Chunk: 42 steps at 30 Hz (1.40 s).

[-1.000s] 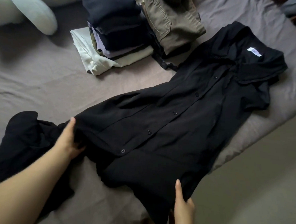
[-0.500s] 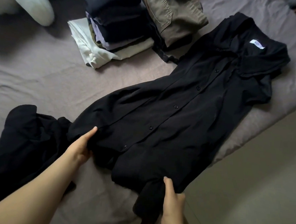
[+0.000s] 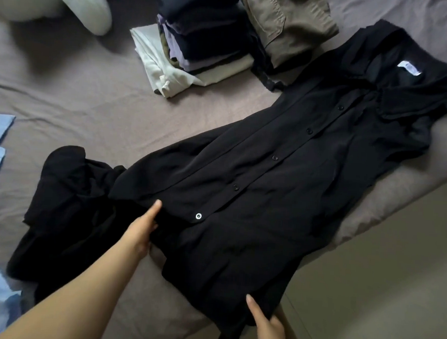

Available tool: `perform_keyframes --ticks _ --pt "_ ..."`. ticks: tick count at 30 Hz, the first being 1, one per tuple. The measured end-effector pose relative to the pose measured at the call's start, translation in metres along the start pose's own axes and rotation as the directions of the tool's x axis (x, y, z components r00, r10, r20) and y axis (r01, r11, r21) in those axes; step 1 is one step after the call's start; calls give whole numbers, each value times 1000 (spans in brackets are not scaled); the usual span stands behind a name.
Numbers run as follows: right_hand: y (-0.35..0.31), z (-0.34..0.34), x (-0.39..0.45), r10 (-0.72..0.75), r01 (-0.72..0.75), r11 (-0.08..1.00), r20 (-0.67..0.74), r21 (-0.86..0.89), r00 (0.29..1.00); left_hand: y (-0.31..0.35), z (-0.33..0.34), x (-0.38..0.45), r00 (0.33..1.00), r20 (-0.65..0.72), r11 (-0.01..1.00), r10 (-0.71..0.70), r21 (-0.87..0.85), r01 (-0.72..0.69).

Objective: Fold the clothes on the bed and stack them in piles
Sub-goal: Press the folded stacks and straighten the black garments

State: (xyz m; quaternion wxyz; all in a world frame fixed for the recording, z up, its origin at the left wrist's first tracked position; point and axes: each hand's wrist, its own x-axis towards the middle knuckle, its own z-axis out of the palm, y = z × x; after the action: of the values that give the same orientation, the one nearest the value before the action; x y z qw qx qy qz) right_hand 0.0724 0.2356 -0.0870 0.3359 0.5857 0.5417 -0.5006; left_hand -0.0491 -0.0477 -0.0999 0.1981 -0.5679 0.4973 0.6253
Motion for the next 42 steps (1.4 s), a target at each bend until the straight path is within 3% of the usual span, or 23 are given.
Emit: perform_keyframes --ticks 3,6,9,11,13,14,16,18,24,28,30,32,36,39,42 --pt "-3 6 -4 -116 120 990 56 -76 992 -25 -8 26 986 -151 993 64 103 -48" --pt "-3 12 -5 -75 77 988 21 -131 997 -30 -12 39 971 -238 999 -40 -41 31" --pt "12 4 20 -45 57 991 100 -122 994 -24 -2 20 971 -209 988 -118 -127 93" --pt "12 -3 28 12 0 993 106 -115 994 -29 8 5 935 -351 995 -51 61 77" --pt "-14 -5 5 87 -83 995 78 -51 993 -31 24 -27 836 -530 950 139 310 39" --pt "-27 -9 2 91 -89 996 71 -26 993 -30 35 -44 806 -541 924 239 383 -17" --pt "-60 -19 -1 24 -23 1000 69 -20 997 -33 62 -64 802 -425 836 421 524 -161" --pt "-102 -32 -1 -94 94 996 81 -1 992 -40 94 -72 841 -206 733 501 618 -285" --pt "-252 -86 0 -344 331 935 97 128 934 -51 196 -100 845 189 559 499 675 -481" --pt "-363 -154 35 -416 405 900 44 158 908 -40 278 -116 788 315 419 529 710 -565" --pt "-422 -190 58 -430 426 890 -10 166 903 -36 325 -119 773 341 365 535 731 -576" --pt "-481 -222 83 -449 452 882 -53 130 892 -37 373 -121 807 326 369 492 762 -532" --pt "-573 -263 133 -455 456 890 -60 11 888 -45 446 -113 936 113 354 332 905 -235" --pt "-620 -263 160 -403 403 909 22 -102 915 -57 469 -101 924 -14 243 381 966 -85" --pt "-646 -252 180 -398 406 905 89 -126 913 -67 465 -92 889 3 133 458 989 -72"
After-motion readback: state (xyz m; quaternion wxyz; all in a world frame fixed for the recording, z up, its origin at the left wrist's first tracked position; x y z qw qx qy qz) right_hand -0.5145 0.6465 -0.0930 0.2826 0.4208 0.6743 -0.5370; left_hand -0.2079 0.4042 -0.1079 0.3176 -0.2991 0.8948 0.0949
